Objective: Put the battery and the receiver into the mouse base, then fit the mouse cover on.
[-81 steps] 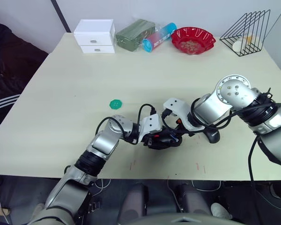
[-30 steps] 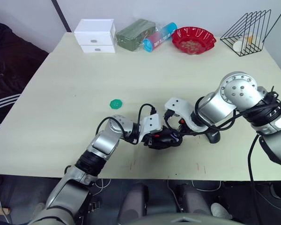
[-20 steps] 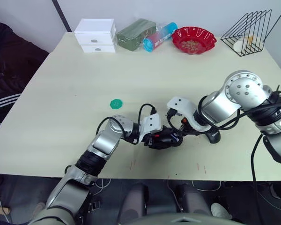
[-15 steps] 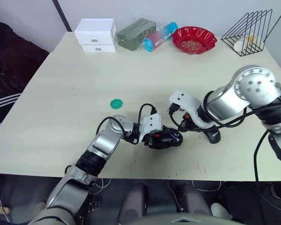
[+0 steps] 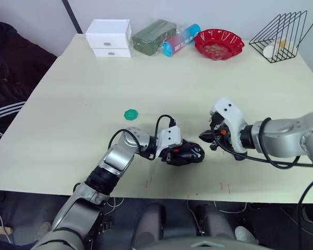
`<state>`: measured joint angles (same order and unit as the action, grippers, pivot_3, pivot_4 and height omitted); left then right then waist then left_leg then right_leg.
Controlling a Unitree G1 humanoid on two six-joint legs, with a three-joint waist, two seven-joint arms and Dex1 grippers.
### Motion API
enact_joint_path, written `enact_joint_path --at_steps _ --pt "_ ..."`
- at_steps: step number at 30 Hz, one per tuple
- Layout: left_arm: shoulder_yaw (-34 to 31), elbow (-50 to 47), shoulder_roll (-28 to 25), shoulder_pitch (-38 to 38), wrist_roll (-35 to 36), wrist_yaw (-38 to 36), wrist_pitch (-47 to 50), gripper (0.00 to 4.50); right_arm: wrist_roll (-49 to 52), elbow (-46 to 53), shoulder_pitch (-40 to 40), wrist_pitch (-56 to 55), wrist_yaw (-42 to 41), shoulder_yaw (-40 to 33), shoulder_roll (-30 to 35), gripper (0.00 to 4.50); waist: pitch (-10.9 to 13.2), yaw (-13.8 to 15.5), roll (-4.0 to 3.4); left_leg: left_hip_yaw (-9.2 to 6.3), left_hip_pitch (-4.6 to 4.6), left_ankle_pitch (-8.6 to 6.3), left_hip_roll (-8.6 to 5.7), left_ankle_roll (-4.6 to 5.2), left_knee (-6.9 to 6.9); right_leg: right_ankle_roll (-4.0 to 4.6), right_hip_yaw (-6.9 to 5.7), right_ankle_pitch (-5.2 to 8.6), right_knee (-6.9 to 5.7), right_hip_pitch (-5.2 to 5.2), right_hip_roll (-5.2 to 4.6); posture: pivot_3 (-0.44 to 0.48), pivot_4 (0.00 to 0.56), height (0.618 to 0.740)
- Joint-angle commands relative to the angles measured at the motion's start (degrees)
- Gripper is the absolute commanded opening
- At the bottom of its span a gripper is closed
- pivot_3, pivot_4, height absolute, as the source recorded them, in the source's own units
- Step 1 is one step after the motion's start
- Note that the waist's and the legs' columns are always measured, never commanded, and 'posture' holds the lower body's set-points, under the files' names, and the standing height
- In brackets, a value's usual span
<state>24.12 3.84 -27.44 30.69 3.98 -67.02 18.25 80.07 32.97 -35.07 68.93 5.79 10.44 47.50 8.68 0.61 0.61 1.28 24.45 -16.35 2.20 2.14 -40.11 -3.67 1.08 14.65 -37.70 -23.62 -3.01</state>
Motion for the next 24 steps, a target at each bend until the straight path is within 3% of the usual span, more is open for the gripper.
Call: enact_joint_path --at_steps 1,6,13,24 --pt "0.46 2.63 -0.77 -0.01 -2.01 1.2 1.06 2.93 -10.81 5.44 5.19 -8.23 -5.88 -2.65 -0.57 0.01 0.0 0.03 0.01 0.0 -0.01 0.0 0.0 0.0 0.0 0.01 0.01 0.0 0.0 0.0 0.01 0.0 0.15 0.74" --pt "0.62 2.63 -0.9 0.23 -1.83 1.09 1.21 2.93 -24.71 9.53 15.16 -20.83 -16.91 -3.07 -0.86 0.01 0.01 0.13 0.0 -0.01 0.03 0.0 -0.07 -0.01 0.0 -0.02 0.0 0.0 0.02 -0.01 0.05 0.0 0.15 0.74" --pt "0.69 2.02 -1.02 0.34 -1.67 1.05 1.84 2.93 -40.86 4.95 25.22 -34.26 -30.21 1.14 -1.45 0.01 0.01 0.18 0.02 0.03 -0.07 0.01 -0.12 -0.02 -0.01 -0.01 0.06 0.01 0.03 0.07 0.13 0.0 0.15 0.74" --pt "0.68 0.85 -1.39 0.39 -1.47 0.88 2.86 2.93 -51.79 -2.52 27.61 -40.61 -35.95 2.85 -9.79 0.01 0.01 0.12 0.03 0.12 -0.27 0.01 -0.12 -0.03 0.0 0.0 0.19 0.01 -0.01 0.16 0.22 0.0 0.15 0.74"
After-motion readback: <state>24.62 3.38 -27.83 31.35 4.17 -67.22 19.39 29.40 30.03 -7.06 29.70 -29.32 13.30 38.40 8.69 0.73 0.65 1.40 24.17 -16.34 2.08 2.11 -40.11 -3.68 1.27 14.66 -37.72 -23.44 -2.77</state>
